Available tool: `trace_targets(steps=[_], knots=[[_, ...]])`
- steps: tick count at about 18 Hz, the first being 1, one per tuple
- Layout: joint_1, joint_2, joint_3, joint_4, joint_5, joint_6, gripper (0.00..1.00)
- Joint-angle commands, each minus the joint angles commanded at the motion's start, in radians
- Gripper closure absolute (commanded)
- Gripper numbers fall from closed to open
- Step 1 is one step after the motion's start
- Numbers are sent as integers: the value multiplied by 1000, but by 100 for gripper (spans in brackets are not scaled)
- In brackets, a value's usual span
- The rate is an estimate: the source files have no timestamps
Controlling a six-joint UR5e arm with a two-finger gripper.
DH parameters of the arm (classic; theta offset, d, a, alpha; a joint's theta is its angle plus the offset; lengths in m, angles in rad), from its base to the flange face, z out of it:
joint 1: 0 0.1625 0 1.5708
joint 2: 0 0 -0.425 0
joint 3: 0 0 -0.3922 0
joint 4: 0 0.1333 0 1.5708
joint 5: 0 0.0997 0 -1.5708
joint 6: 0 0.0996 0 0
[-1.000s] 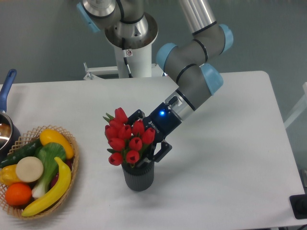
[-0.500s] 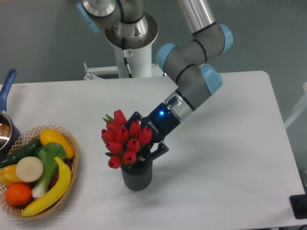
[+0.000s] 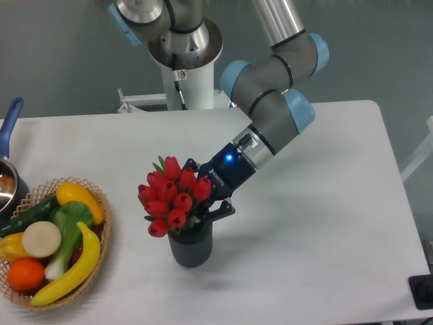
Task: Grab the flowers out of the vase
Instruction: 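Close the gripper around the tulip stems just below the blooms, then lift the gripped tulips up out of the black vase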
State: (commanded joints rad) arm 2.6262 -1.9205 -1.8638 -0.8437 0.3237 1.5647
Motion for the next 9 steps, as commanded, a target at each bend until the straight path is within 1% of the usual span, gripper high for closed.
trace_targets(steps=[4,7,9], knots=[[9,6,5,-2,-15,-3,53],[17,18,6,-2,-18,-38,52],[18,37,8,-2,-32,-51,52]])
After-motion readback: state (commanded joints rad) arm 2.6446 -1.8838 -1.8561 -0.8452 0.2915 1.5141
